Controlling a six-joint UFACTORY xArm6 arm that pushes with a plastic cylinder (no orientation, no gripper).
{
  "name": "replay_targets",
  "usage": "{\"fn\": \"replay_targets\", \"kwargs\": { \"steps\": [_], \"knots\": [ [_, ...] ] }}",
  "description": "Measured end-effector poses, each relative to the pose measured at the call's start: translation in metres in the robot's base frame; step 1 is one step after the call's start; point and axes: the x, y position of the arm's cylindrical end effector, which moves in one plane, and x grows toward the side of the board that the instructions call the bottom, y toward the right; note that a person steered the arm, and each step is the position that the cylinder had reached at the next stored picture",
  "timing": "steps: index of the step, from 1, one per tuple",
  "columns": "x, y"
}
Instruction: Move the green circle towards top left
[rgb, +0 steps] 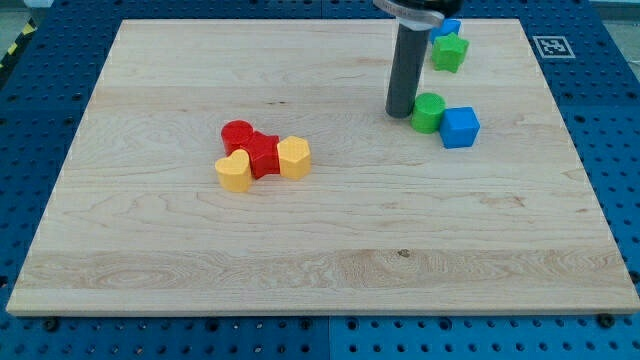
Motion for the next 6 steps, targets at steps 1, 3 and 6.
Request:
{"fn": "replay_targets", "kwargs": {
  "steps": [1, 3, 6],
  "knots": [
    [0.024, 0.0],
    [0.031, 0.0],
    [0.001, 0.052]
  ]
}}
